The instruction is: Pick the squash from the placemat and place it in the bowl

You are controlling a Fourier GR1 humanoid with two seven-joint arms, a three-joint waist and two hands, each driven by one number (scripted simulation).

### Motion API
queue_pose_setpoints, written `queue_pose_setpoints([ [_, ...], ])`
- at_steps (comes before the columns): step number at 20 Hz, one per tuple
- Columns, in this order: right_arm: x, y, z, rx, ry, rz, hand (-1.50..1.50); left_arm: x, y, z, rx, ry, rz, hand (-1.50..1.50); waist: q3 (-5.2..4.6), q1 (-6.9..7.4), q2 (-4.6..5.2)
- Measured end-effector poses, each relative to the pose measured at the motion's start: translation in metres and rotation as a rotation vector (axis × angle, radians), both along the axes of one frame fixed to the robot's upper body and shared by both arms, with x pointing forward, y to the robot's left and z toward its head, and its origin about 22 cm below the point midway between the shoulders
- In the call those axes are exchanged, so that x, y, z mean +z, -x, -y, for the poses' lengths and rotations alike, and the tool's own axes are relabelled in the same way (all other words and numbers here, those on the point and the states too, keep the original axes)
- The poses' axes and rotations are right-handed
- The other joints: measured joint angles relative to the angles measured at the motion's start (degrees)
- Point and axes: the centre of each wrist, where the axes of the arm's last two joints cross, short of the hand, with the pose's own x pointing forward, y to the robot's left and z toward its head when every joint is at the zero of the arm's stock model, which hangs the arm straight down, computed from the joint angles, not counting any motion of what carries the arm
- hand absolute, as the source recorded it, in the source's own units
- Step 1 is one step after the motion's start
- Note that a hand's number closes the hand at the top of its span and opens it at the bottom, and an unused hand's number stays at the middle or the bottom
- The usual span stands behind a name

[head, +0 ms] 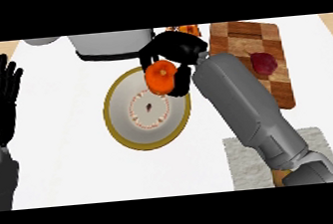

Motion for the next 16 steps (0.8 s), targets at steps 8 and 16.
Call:
queue_pose_setpoints([
  [8, -0.05, 0.007, 0.0, -0.115, -0.075, -0.182, -1.5, 0.008, -0.013, 0.014, -0.028, 0.005, 0.003, 0.0, 0.02, 1.82, 0.56],
  [16, -0.064, 0.005, 0.014, -0.198, -0.419, -0.223, -1.5, 0.006, -0.009, 0.017, -0.044, 0.009, 0.0, 0.0, 0.06, 2.45, 0.83],
])
